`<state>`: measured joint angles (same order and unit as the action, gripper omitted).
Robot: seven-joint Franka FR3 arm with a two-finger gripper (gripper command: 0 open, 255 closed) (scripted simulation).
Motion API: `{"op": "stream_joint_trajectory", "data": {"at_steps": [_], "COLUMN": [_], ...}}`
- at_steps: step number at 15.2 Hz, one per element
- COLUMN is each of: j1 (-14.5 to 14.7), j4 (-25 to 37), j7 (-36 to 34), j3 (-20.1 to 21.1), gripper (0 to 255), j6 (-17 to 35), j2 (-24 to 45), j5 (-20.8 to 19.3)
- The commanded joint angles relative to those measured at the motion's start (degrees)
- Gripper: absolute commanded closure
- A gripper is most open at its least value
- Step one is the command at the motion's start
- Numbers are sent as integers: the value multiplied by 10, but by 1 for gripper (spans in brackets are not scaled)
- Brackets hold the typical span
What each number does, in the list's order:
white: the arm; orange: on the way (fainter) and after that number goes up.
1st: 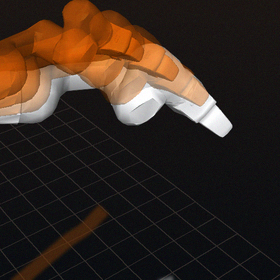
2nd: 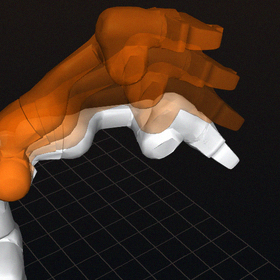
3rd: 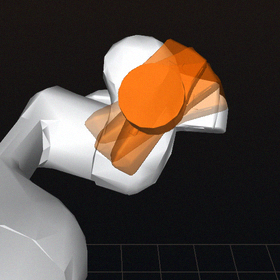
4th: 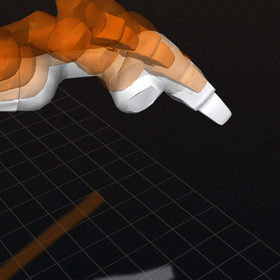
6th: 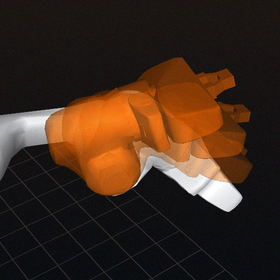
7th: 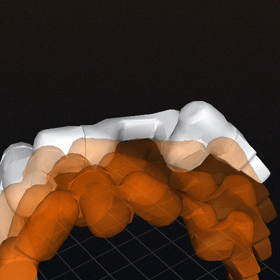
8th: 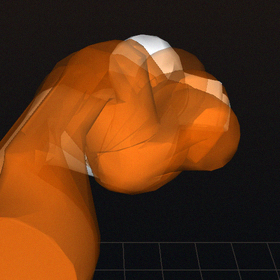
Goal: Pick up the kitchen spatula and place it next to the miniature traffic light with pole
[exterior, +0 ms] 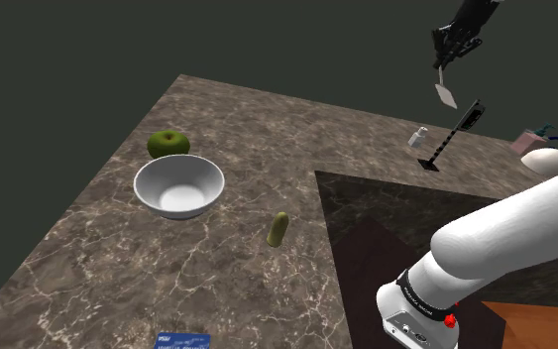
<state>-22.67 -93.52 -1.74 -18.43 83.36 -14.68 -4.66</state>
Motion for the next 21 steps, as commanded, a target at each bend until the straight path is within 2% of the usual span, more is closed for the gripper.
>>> {"op": "stream_joint_trajectory", "data": {"at_steps": [1,4,21], "j1": [-9,-27,-28], "j4": [29,84,-104], "j7": [35,92,76], "j3": [-24,-64,-56], "gripper": [255,255,255], "j6": [-2,-6,133], "j2": [26,79,27], "j5": [5,23,3]}}
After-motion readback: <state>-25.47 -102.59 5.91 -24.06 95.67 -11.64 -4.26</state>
